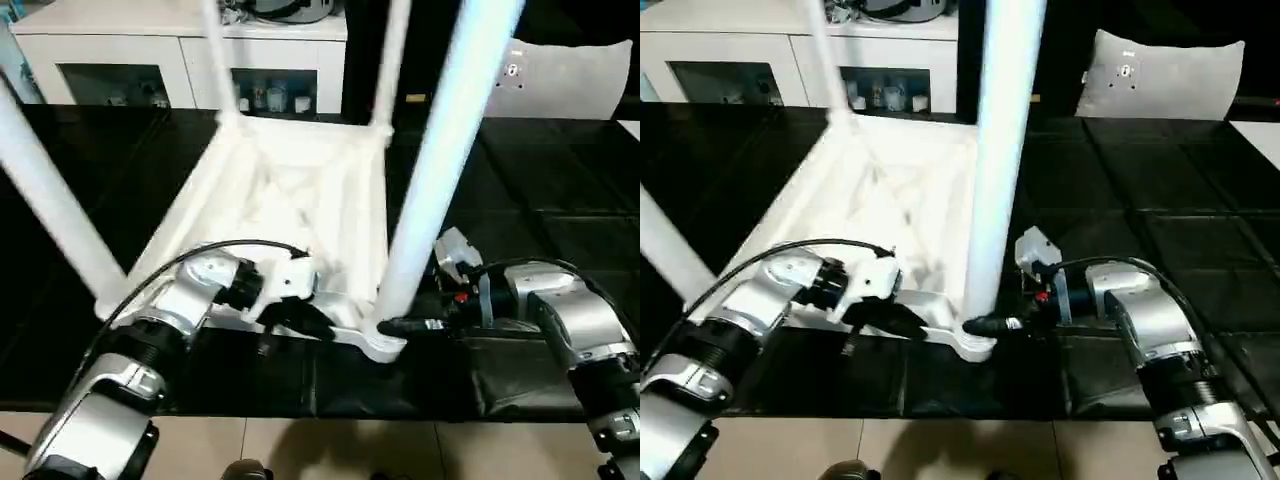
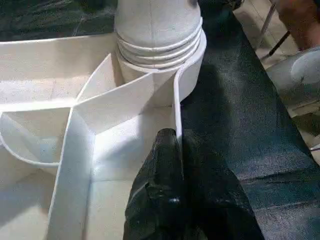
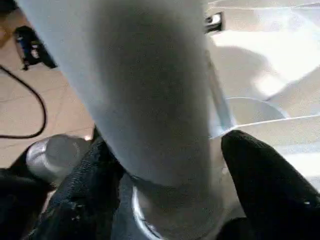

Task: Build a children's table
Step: Rotate leg to tighten

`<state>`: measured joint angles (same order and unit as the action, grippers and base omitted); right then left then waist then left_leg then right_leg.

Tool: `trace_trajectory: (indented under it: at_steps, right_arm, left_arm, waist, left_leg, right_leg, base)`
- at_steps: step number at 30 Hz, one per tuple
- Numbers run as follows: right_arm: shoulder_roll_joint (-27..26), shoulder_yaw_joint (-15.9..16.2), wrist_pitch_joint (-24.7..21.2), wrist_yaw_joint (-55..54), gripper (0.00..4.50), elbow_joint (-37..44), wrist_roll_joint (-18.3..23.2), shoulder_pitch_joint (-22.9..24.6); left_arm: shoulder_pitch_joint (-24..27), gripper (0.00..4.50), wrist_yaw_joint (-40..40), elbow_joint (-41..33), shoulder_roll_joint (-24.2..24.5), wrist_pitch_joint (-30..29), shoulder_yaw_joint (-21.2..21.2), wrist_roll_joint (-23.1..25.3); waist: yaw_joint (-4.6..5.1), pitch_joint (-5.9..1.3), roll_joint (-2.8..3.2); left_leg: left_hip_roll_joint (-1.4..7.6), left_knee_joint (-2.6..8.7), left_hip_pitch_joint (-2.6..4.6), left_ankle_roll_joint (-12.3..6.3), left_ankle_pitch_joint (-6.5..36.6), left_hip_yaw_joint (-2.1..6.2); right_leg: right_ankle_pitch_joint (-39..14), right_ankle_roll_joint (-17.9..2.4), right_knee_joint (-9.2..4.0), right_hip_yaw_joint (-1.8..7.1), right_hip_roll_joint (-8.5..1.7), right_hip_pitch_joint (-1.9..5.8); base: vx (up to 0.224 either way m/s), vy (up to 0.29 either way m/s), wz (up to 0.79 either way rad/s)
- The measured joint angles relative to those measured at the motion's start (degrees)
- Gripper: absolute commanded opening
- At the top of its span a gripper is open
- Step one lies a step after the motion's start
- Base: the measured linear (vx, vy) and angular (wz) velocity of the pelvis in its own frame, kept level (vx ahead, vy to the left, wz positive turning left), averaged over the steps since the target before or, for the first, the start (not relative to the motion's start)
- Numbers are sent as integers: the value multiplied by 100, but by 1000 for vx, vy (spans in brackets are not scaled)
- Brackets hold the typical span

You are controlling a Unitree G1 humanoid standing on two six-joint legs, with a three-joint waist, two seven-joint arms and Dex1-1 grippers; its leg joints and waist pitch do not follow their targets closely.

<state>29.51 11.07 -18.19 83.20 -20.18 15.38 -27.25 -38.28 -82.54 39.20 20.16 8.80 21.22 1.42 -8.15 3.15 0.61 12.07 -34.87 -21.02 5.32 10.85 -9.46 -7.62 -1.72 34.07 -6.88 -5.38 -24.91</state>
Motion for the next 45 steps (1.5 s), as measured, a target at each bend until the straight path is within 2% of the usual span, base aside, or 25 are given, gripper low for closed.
trace_trajectory:
  at_steps: [8, 13, 17, 19, 20, 23, 24, 26, 27, 30, 33, 35, 37, 41, 45]
  right_arm:
    - [36, 11, -121, 97, 223, -21, 47, -31]
    - [37, 1, -181, 85, 211, 1, 53, -40]
    - [-112, -153, -710, -461, 209, 351, 97, 39]
    - [-307, -267, -850, -1042, 209, 397, 9, 42]
    - [-374, -298, -871, -1255, 209, 398, -32, 42]
    - [-822, -539, -1050, -2266, 206, 366, -264, 12]
    - [-1121, -680, -1151, -2913, 205, 339, -401, -50]
    - [-1481, -806, -1257, -3773, 204, 229, -591, -228]
    - [-1562, -847, -1298, -4096, 202, 202, -644, -282]
    - [-1842, -967, -1314, -4913, 202, 118, -793, -401]
    - [-1948, -957, -1029, -5219, 202, 5, -907, -417]
    - [-2005, -972, -874, -5298, 266, -46, -918, -414]
    - [-2059, -1056, -836, -5316, 266, -16, -918, -378]
    - [-2003, -1068, -777, -5248, 304, 115, -876, -239]
    - [-1760, -1063, -597, -4814, 330, 215, -690, -45]
  left_arm:
    - [-12, 0, -41, 35, -8, 69, 0, 2]
    - [-22, 0, -42, 44, -7, 90, -3, -2]
    - [-22, 0, 191, 30, -53, -227, -132, -58]
    - [-22, 0, 590, 29, -106, -575, -240, 1]
    - [-22, 0, 722, 29, -125, -680, -264, 26]
    - [-15, 0, 1324, -31, -260, -1155, -377, 121]
    - [-13, 0, 1706, -90, -360, -1430, -453, 181]
    - [-16, 0, 2246, -173, -547, -1754, -572, 285]
    - [-17, 0, 2454, -205, -653, -1882, -585, 286]
    - [-16, 0, 3068, -251, -974, -2179, -687, 307]
    - [-16, 0, 3308, -286, -1071, -2246, -724, 326]
    - [-15, 0, 3379, -325, -1082, -2277, -736, 328]
    - [-8, 0, 3437, -414, -1127, -2357, -735, 333]
    - [-5, 0, 3401, -457, -1136, -2357, -677, 333]
    - [32, 0, 3121, -462, -984, -2091, -601, 328]
  waist:
    - [-9, 0, -1]
    - [-11, 0, -2]
    - [9, 0, -2]
    - [40, -1, -4]
    - [89, -1, -5]
    - [315, 1, -18]
    - [430, 2, -19]
    - [589, 2, -19]
    - [642, 2, -19]
    - [687, 2, -19]
    - [661, 2, -19]
    - [634, 2, -18]
    - [597, 2, -18]
    - [545, 2, -17]
    - [496, 2, -16]
  left_leg:
    - [1, 1, -4, 0, 0, 0]
    - [1, 0, -3, 0, 0, 0]
    - [-1, 0, -2, 7, -4, 0]
    - [-9, 0, 3, 17, -13, -1]
    - [-9, 0, 5, 19, -16, 0]
    - [-10, -2, -5, 22, -18, -1]
    - [-9, -1, -3, 23, -18, 0]
    - [-8, -2, -6, 24, -19, 6]
    - [-8, 5, -9, 23, -18, 11]
    - [-9, 20, -21, 21, -18, 15]
    - [-13, 29, -14, 12, -11, 15]
    - [-14, 32, -15, 6, -8, 14]
    - [-13, 46, -15, -3, -13, 15]
    - [-13, 58, -15, -29, -20, 13]
    - [-13, 54, -12, -30, -19, 10]
  right_leg:
    - [0, 1, 0, 0, 0, -1]
    - [-1, 2, 0, -1, 0, 1]
    - [0, 2, 1, -1, 2, 4]
    - [0, 2, 1, -3, 5, 8]
    - [0, 3, -4, -6, 5, 7]
    - [0, 4, -12, -9, 8, 10]
    - [0, 4, -22, -17, 8, 8]
    - [1, 4, -44, -34, 8, 4]
    - [1, 5, -67, -45, 10, 6]
    - [5, 8, -103, -46, 12, 6]
    - [19, 4, -101, -34, 11, 2]
    - [56, 3, -100, -29, 11, -2]
    - [59, 2, -98, -30, 13, -12]
    - [67, -16, -99, -27, 13, -16]
    - [65, -12, -99, -24, 12, -15]
  base:
    - [0, 0, 0]
    - [0, 0, 0]
    - [0, 0, 0]
    - [0, 0, 0]
    - [0, 0, 0]
    - [0, 0, 0]
    - [0, 0, 0]
    - [0, 0, 0]
    - [0, 0, 0]
    - [0, 0, 0]
    - [0, 0, 0]
    - [0, 0, 0]
    - [0, 0, 0]
    - [0, 0, 0]
    - [0, 0, 0]
